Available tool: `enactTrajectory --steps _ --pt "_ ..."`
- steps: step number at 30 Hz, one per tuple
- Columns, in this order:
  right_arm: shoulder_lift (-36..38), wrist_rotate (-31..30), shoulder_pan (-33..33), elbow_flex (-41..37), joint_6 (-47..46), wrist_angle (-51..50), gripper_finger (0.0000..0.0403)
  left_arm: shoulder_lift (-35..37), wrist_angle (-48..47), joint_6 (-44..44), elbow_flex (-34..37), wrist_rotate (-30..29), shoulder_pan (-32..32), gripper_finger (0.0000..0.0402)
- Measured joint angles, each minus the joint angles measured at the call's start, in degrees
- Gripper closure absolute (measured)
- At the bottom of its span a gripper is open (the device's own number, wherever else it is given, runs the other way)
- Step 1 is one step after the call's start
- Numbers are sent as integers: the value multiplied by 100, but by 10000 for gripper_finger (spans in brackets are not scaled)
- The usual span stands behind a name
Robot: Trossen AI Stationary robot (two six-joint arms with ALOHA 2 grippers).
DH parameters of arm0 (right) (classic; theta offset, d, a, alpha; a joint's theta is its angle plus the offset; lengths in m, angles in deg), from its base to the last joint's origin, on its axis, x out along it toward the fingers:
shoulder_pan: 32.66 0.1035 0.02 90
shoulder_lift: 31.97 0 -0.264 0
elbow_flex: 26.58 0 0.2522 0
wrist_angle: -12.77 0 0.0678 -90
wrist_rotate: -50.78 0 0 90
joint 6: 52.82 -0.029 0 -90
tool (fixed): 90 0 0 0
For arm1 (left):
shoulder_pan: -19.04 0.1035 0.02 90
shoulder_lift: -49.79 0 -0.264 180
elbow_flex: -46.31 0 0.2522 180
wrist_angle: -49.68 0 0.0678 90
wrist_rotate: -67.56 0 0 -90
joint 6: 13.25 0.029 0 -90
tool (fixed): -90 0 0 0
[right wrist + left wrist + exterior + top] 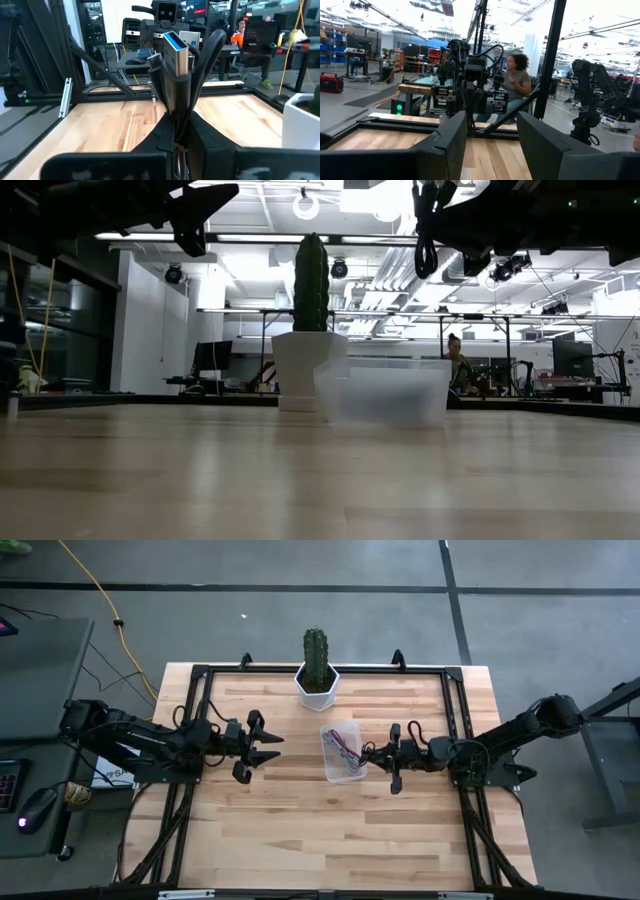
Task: Pick and place USB-C Cables
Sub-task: Put the black white charger cable into the transparent bin
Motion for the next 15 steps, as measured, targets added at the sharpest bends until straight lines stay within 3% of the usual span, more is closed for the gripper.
enactTrajectory --steps 7,12,15 --pt "-149 -742 -4 131 -622 -353 398 0 2 19 0 0 2 247" --pt "-732 -778 -2 1060 -758 -1262 398 0 9 20 0 0 2 247" --pt "-1184 -1203 -5 1803 -873 -2245 398 0 7 -34 0 0 2 247"
